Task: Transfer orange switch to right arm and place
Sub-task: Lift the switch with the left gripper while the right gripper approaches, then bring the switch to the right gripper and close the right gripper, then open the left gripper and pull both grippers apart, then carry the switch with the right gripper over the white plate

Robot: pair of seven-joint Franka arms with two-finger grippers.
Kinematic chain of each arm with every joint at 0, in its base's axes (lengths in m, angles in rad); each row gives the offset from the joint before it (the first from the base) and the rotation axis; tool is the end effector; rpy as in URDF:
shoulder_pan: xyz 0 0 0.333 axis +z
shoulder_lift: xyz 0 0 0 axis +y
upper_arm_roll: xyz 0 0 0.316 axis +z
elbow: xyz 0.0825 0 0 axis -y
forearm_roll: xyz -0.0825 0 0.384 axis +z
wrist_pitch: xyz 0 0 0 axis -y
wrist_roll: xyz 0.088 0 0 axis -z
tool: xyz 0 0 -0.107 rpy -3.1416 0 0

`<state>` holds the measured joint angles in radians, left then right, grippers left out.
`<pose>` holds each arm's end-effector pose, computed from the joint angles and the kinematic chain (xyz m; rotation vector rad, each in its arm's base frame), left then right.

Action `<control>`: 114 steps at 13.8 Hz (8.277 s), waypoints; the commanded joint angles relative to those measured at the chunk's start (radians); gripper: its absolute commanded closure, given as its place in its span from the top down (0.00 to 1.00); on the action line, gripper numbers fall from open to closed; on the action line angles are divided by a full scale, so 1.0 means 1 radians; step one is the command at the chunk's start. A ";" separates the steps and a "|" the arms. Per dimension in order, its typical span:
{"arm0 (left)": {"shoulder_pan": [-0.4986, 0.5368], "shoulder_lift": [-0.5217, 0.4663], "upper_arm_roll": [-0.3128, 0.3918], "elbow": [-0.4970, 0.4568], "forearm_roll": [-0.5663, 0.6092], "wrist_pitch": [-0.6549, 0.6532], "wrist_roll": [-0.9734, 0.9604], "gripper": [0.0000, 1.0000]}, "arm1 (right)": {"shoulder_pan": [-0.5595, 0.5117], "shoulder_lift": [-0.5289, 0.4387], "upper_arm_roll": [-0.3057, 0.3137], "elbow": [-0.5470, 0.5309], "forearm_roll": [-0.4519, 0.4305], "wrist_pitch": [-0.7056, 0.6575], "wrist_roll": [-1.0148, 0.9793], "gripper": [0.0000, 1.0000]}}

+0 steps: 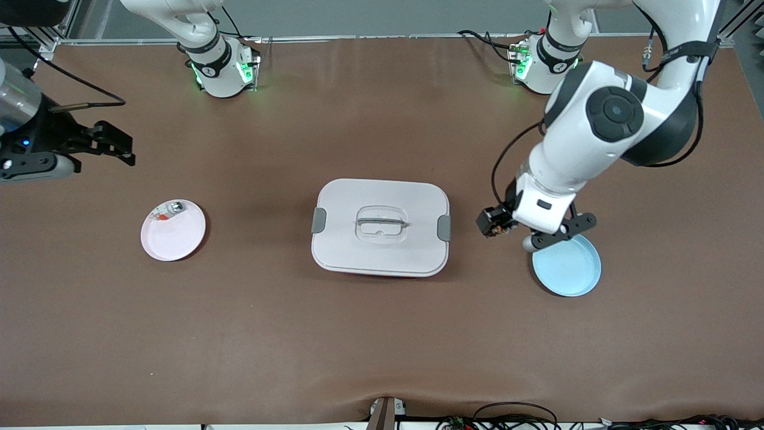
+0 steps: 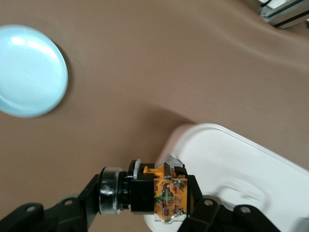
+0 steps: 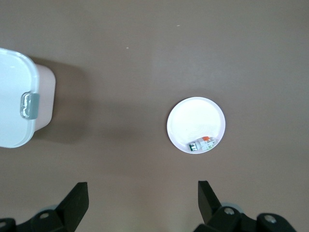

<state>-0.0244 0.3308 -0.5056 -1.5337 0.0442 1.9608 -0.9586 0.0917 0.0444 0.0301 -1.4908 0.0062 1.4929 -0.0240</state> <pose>0.5947 -0.2967 0.4983 2.8901 0.6593 0.0351 0.5565 0.0684 0.6305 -3.1271 -0.2289 0.0668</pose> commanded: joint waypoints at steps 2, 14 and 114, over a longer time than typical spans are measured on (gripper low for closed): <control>-0.077 0.030 -0.025 0.078 -0.072 -0.031 -0.249 0.00 | 0.032 0.000 -0.001 0.012 0.027 -0.046 0.009 1.00; -0.339 0.137 -0.025 0.231 -0.201 0.107 -1.018 0.00 | 0.108 -0.225 -0.001 -0.457 0.494 0.315 0.194 1.00; 0.047 -0.305 0.368 0.046 0.034 -0.441 0.663 1.00 | -0.176 0.146 -0.013 -0.664 -0.075 0.833 -1.406 0.00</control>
<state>0.0392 0.1017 -0.1602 -1.3940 0.0963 1.4718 -0.3190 -0.0601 0.1942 0.0004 -2.1267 -0.0535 2.3080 -1.4100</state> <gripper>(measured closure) 0.000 0.661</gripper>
